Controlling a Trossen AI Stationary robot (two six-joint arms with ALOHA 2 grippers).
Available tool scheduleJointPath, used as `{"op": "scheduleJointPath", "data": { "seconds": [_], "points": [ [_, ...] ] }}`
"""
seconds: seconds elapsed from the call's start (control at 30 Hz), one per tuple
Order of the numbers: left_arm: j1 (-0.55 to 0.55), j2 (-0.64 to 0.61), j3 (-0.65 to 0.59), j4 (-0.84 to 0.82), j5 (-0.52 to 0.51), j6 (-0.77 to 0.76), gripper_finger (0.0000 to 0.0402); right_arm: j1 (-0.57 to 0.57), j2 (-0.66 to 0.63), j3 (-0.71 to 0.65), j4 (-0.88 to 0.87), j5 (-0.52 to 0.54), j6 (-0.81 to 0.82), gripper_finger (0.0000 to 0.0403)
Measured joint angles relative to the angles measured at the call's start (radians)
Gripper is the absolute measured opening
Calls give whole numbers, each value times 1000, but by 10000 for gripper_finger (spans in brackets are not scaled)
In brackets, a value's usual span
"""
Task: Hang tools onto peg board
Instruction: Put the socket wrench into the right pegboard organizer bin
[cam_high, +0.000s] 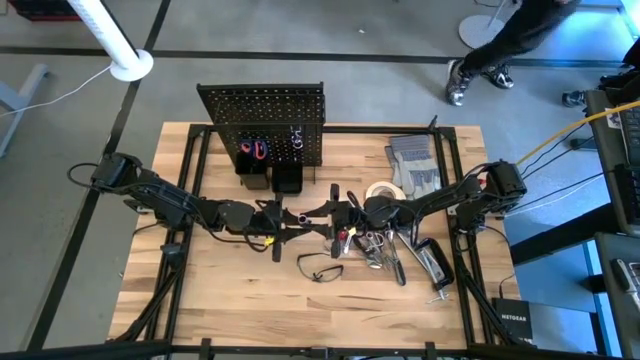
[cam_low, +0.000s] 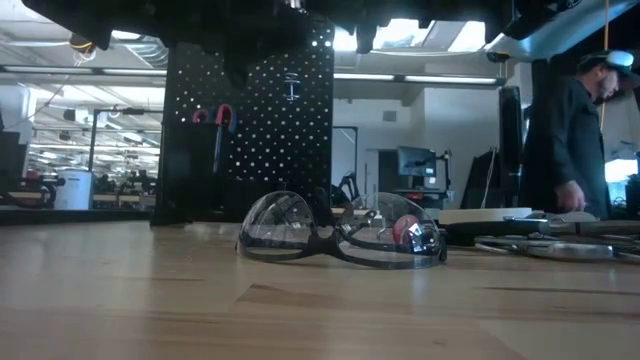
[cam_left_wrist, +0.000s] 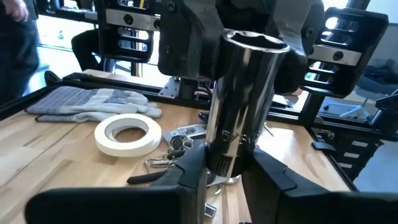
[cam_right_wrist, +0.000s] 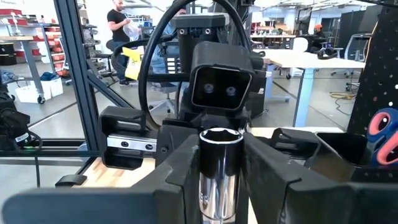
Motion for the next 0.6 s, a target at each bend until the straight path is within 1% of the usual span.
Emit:
{"op": "scheduleJointPath", "data": {
  "seconds": [0.13, 0.23, 0.33, 0.47, 0.6],
  "points": [
    [0, -10, 0, -20, 0, -17, 64, 0, -8, 0, -17, 0, -1, 137],
    [0, -35, 0, -89, -14, -20, 63, 1, -57, 0, -84, -1, -3, 158],
    [0, -82, 0, -187, -58, -32, 63, 1, -137, 0, -229, -1, 12, 174],
    [21, -157, 0, -353, -134, -68, 67, 1, -242, 0, -491, -5, 58, 183],
    [80, -208, 0, -545, -207, -141, 63, 12, -279, 1, -662, 1, 125, 182]
  ]
}}
